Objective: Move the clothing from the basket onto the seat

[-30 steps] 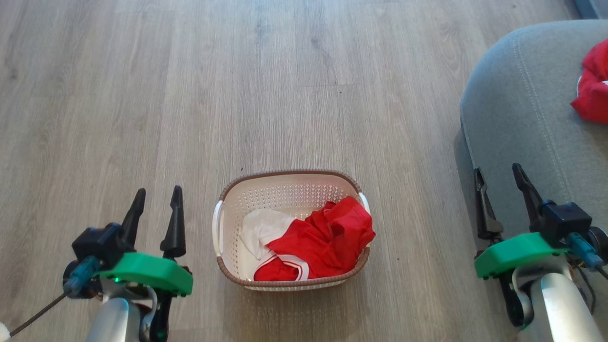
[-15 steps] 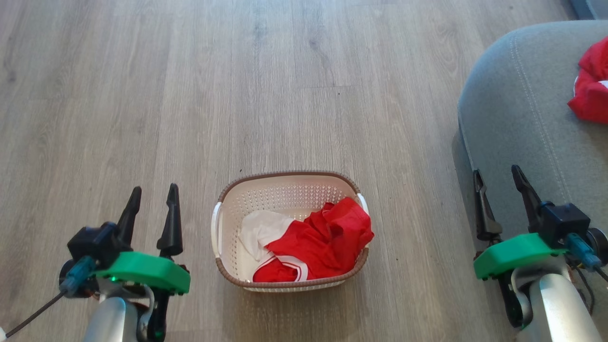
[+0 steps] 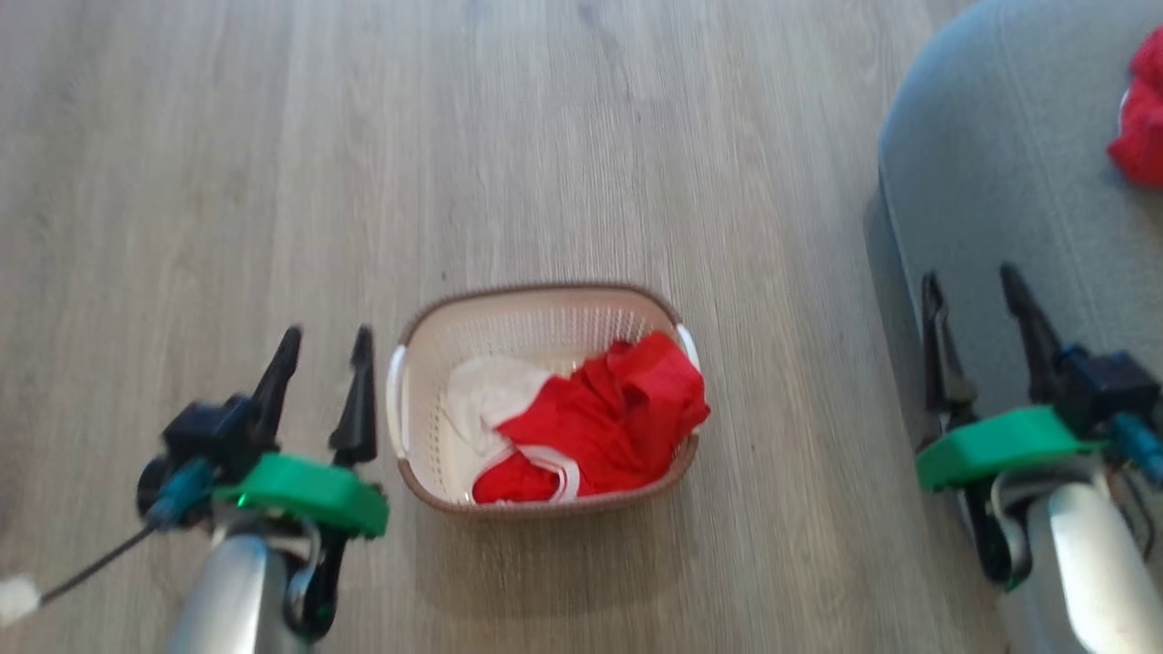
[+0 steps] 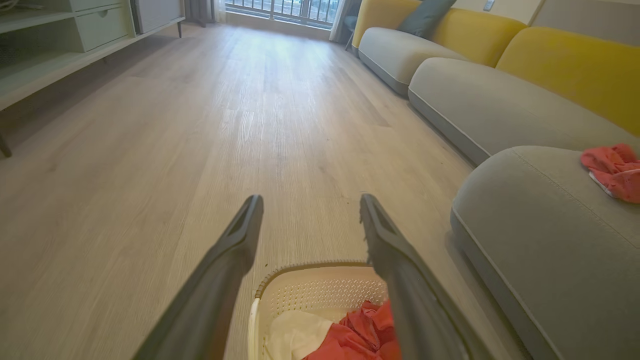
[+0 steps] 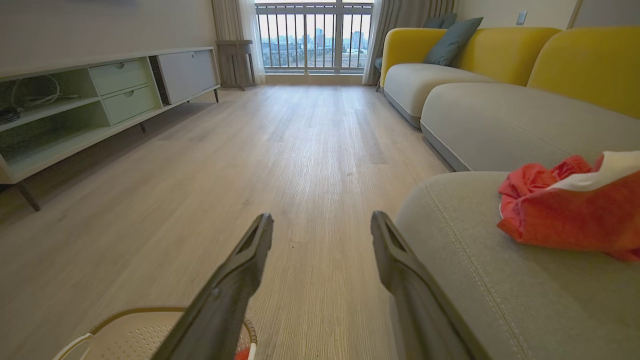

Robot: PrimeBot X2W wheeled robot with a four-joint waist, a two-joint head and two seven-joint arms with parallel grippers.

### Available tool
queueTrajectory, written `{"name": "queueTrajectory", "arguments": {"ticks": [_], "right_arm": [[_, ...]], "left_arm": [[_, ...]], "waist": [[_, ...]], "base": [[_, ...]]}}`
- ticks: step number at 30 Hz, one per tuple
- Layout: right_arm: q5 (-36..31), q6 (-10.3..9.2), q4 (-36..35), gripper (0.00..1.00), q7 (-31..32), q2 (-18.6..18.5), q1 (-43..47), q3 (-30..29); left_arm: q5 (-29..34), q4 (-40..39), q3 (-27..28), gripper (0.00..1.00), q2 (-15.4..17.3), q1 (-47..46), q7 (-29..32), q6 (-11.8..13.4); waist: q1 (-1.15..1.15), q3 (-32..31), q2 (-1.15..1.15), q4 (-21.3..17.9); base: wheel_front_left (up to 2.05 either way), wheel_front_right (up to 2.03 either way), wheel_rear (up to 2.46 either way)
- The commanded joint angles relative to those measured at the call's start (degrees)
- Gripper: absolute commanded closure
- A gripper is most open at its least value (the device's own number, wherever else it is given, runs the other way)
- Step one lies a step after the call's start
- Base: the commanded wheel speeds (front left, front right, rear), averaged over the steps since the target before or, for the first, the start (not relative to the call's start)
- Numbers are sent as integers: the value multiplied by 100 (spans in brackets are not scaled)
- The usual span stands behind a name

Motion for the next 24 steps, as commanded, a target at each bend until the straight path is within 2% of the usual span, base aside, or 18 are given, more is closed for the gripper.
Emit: {"name": "queueTrajectory", "arguments": {"ticks": [1,7,8,15,24], "right_arm": [[39,-1,-291,0,-38,11,-346,85],[106,-1,-723,0,-38,27,-997,49],[106,-1,-723,0,-38,27,-997,49],[237,-1,-1077,0,-38,67,-1735,54],[426,-1,-1354,0,-38,97,-2277,120]], "left_arm": [[80,-104,20,0,46,-451,-30,-16],[427,574,-595,0,46,-1442,-30,-91],[427,574,-595,0,46,-1442,-30,-91],[554,1918,-1333,0,135,-2742,82,-152],[270,3203,-2300,0,221,-3982,639,-161]], "waist": [[0,451,0,-110],[0,1652,0,-343],[0,1652,0,-343],[0,2822,0,-741],[0,3800,0,-1127]], "base": [[0,0,0],[0,0,0],[0,0,0],[0,0,0],[0,0,0]]}}
